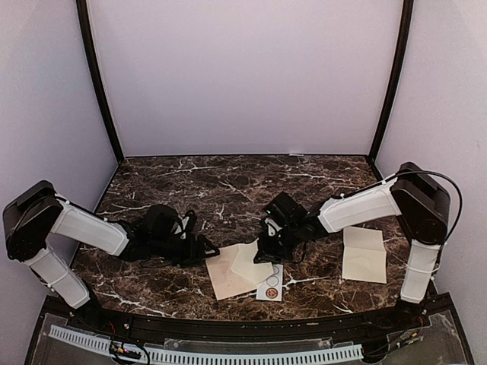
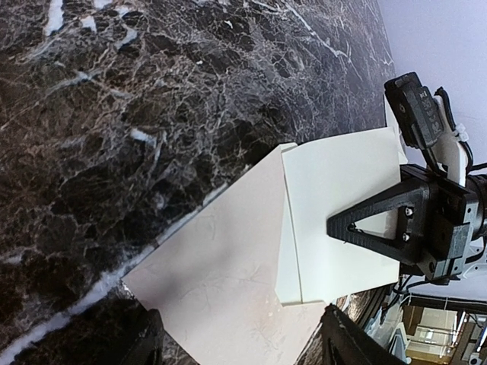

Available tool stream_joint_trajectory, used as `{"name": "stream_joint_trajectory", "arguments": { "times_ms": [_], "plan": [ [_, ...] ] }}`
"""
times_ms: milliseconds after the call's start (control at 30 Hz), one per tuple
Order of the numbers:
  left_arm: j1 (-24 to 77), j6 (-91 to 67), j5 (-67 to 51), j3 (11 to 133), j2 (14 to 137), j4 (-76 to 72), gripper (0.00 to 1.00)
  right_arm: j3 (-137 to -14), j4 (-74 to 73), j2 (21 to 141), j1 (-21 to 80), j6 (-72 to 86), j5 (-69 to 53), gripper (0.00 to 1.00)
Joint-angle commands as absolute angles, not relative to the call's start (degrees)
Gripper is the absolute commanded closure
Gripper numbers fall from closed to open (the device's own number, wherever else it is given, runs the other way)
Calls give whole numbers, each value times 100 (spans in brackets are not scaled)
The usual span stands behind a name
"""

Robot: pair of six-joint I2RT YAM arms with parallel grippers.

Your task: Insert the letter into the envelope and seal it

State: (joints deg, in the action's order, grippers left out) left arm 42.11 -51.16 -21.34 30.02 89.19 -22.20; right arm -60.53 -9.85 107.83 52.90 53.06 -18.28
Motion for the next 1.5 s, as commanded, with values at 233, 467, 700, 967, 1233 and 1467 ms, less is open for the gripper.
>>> {"name": "stream_joint_trajectory", "arguments": {
  "times_ms": [233,467,700,967,1233,1467],
  "plan": [
    [4227,-5057,-2223,2963,9148,-2091,30,-6277,-1039,10995,5335,5197,-1993,100],
    [4220,-5075,-1991,2861,8848,-2107,31,-6115,-618,10717,5344,4987,-1898,100],
    [4206,-5095,-1645,2678,8225,-1946,24,-4876,1882,9907,5344,4665,-2415,100],
    [4201,-5729,-2140,2196,7764,-2522,17,-4114,3619,9630,5353,4771,-2683,100],
    [4201,-6102,-2500,1853,7486,-2993,15,-3654,4600,9430,5353,4819,-2775,100],
    [4210,-6183,-2649,1822,7614,-3329,16,-3549,4640,9358,5353,4881,-2621,100]
  ]
}}
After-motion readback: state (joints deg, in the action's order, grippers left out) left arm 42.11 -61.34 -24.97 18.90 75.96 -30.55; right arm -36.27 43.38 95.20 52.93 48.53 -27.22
